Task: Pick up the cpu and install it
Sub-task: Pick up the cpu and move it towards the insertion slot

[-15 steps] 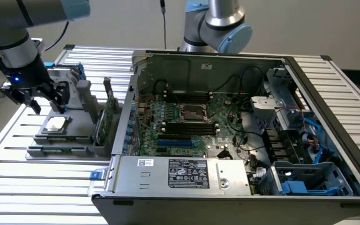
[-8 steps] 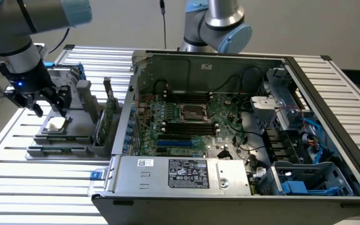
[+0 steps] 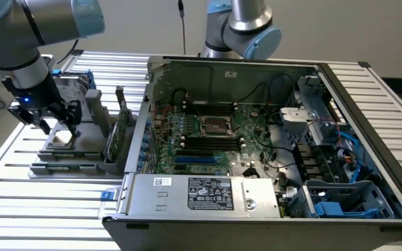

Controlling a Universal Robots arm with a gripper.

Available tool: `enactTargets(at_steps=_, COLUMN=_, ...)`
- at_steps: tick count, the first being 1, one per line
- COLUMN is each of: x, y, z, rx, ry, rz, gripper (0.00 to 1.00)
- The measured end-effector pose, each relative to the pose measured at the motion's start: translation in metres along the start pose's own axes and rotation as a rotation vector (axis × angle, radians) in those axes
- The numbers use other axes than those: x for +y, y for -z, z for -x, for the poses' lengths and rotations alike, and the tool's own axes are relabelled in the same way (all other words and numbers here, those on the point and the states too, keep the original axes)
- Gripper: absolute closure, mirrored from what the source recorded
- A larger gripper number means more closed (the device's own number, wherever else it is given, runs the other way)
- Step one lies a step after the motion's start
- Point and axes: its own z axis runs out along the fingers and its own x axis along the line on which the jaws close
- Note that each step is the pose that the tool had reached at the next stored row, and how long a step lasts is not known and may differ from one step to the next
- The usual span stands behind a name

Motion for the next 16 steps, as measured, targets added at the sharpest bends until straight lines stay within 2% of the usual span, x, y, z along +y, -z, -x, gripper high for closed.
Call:
enactTargets(at_steps=5, x=-0.0010, y=-0.0084, z=0.000, rx=0.0001, ry=0.000, rz=0.0001, gripper=0.35)
enactTargets(at_steps=11, x=-0.0020, y=-0.0120, z=0.001, rx=0.0012, ry=0.000, rz=0.0001, gripper=0.35)
enactTargets(at_steps=16, x=-0.0026, y=-0.0140, z=0.001, rx=0.0054, ry=0.000, rz=-0.0002, gripper=0.35)
